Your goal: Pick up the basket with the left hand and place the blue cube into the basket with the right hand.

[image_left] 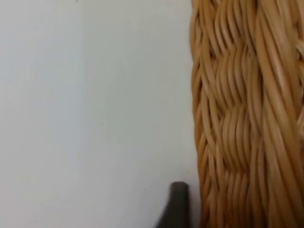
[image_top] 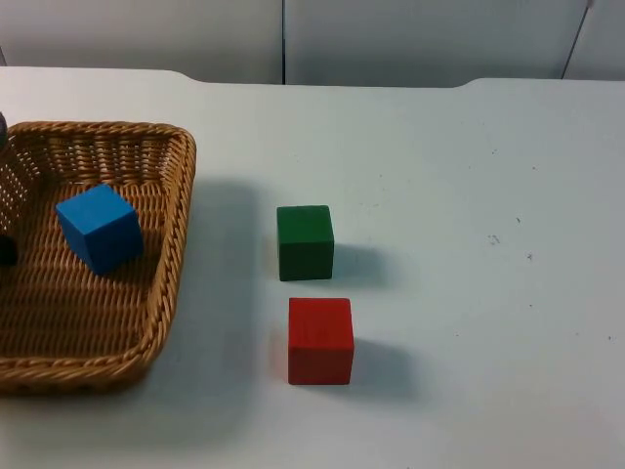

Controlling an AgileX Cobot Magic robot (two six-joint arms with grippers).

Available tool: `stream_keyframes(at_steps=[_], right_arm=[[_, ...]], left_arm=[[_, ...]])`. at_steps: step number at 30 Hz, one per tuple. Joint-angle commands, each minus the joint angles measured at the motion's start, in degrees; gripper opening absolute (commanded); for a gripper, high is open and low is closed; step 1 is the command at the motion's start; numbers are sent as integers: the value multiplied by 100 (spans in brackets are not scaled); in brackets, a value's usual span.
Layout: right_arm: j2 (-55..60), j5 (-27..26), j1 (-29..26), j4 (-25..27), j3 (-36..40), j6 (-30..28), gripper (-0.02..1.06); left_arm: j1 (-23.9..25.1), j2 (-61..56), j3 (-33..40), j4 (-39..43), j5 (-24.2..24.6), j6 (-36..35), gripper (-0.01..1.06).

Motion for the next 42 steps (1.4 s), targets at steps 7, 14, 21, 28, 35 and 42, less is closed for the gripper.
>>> stream_keyframes(at_steps=[7,14,21,28,35,42], right_arm=[[-36,-65,21,-55,16,14,66],[-36,-90,21,-42,21,14,66],[-36,-176,21,-42,21,14,66],[-36,-324,21,-65,21,1,66],[-36,-505,21,-40,21,-21,66],[-36,-518,21,-40,21,-21,66]], left_arm=[[8,-221,-86,-21,18,52,98],[8,-776,-197,-34,-533,175,98],[8,-1991,-223,-54,-1044,42,98],[8,-3259,-223,-31,-850,-299,98],[8,-5171,-223,380,-196,-1145,98],[8,-6642,-223,1934,107,-2652,98]])
